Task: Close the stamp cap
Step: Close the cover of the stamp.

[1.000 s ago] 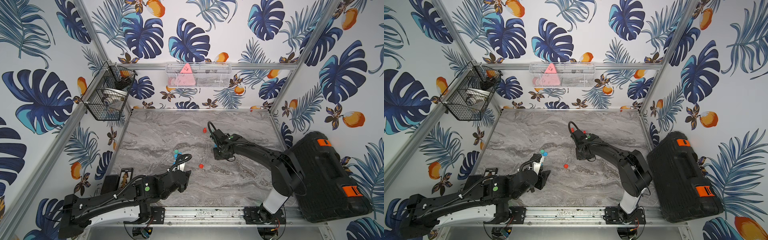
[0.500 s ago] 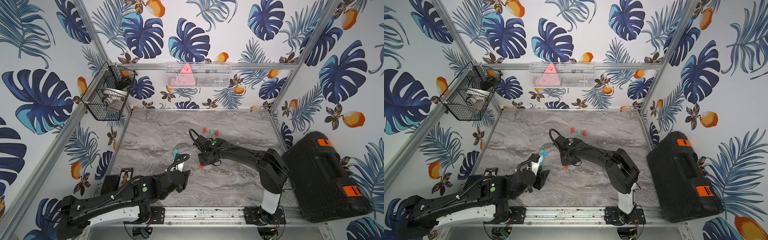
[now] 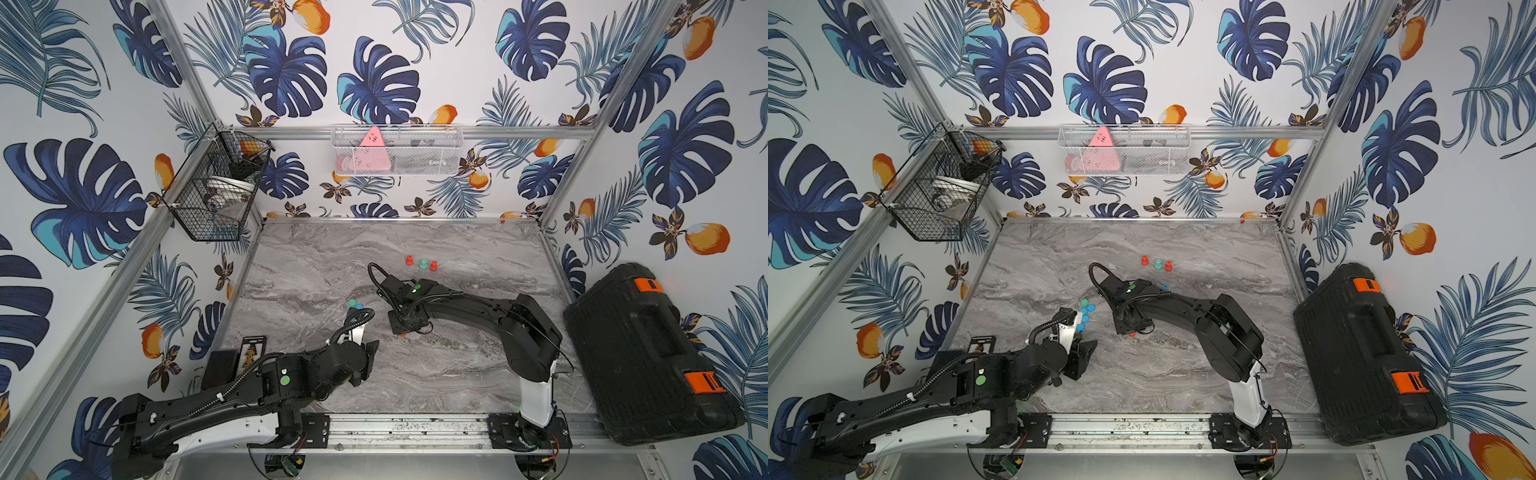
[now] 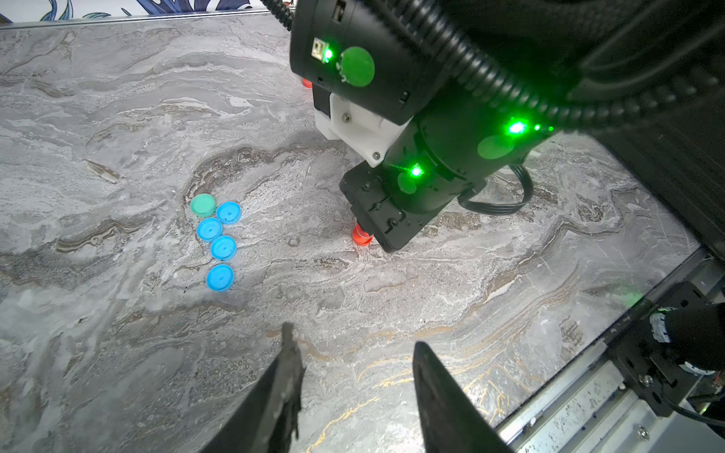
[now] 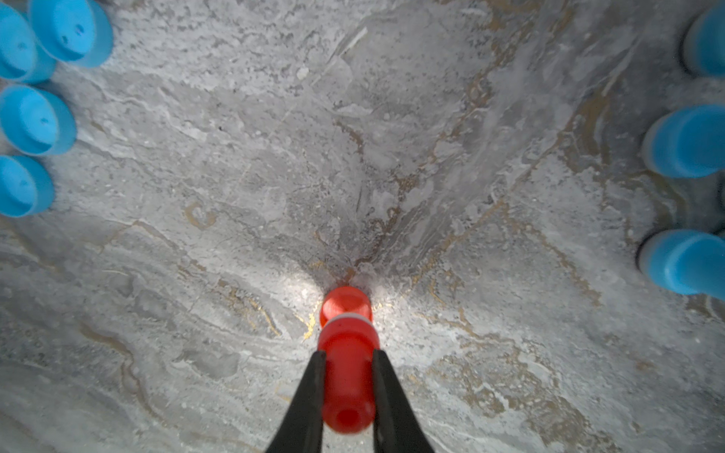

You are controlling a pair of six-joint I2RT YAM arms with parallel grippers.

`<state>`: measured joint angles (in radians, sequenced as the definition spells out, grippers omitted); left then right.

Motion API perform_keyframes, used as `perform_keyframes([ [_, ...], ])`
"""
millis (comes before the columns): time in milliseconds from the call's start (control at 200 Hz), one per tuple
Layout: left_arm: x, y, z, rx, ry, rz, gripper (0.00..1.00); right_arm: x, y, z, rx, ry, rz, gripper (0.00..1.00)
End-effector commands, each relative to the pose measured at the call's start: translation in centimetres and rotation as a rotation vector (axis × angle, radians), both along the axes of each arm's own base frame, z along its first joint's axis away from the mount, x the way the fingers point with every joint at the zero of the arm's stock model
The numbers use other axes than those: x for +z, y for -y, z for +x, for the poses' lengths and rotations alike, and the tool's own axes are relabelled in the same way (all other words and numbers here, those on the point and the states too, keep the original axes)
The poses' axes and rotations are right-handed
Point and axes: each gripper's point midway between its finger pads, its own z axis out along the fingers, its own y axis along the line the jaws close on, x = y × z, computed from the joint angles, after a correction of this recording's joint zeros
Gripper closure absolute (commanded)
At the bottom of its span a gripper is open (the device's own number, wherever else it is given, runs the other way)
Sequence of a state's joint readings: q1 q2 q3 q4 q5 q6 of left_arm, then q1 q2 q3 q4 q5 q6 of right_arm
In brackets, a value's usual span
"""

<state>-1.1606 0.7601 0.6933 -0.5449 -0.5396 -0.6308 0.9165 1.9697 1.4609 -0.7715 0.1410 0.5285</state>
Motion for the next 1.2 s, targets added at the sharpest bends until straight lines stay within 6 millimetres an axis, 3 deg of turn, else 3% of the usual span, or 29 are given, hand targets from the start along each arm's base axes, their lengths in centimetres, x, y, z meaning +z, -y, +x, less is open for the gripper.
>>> perform_keyframes([
  [0,-0.1,-0.5,0.1,0.021,0.003,0.008,0.49,-0.1,-0.4,0.1,-0.009,0.004,0.006,0.80],
  [861,0.3,-1.1,0.0,0.029,0.013,0.003,0.49,-2.3,0.1,-0.5,-0.015,-0.035,-0.025,0.80],
  [1196,0.1,-1.0,-0.1,0.027,0.001,-0.003,0.49,-2.2,0.5,-0.6,-0.014,-0.042,-0.044,0.80],
])
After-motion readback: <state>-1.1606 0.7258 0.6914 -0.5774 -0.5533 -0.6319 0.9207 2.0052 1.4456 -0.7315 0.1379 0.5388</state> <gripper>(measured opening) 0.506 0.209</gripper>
